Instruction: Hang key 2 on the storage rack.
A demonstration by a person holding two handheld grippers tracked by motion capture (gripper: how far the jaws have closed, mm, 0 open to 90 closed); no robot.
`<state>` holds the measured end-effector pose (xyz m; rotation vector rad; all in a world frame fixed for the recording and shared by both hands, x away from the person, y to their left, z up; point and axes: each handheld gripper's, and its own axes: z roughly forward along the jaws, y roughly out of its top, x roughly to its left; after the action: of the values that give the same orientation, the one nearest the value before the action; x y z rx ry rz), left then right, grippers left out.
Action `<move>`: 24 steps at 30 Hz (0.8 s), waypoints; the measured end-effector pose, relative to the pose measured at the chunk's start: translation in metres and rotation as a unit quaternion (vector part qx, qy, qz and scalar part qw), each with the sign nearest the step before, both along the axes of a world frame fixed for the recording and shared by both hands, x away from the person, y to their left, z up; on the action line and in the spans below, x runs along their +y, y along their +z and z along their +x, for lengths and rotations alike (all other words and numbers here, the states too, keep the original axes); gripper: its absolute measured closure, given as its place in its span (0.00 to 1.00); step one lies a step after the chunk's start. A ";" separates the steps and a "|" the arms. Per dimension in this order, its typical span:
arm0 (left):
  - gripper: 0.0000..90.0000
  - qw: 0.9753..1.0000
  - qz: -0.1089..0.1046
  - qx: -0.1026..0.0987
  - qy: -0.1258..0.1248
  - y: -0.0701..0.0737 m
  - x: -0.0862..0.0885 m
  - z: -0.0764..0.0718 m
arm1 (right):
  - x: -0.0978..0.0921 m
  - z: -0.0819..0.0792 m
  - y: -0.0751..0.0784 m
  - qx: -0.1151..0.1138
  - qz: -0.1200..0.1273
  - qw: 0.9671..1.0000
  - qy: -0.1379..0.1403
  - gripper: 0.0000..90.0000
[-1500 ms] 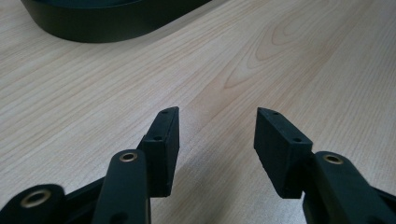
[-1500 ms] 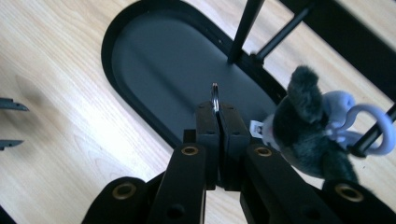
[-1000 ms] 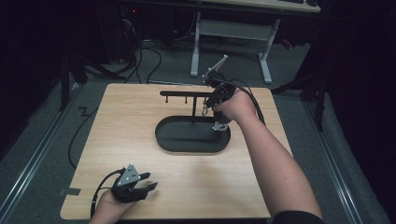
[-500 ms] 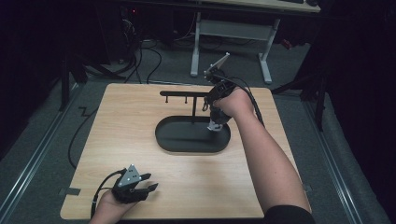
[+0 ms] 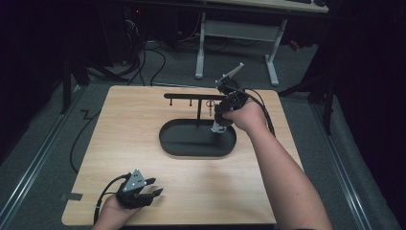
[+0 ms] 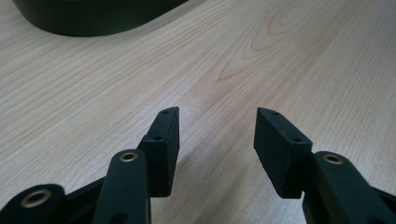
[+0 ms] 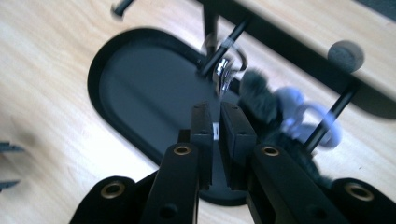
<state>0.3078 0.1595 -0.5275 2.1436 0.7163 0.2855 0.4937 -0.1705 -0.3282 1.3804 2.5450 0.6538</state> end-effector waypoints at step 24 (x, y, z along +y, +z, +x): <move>0.53 1.000 0.012 0.000 -0.007 -0.004 -0.008 0.001 | -0.025 -0.074 -0.098 -0.053 0.026 0.998 0.013 0.75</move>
<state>0.3093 0.1513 -0.5315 2.1710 0.7006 0.2882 0.4199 -0.1950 -0.4259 1.2922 2.4835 0.7813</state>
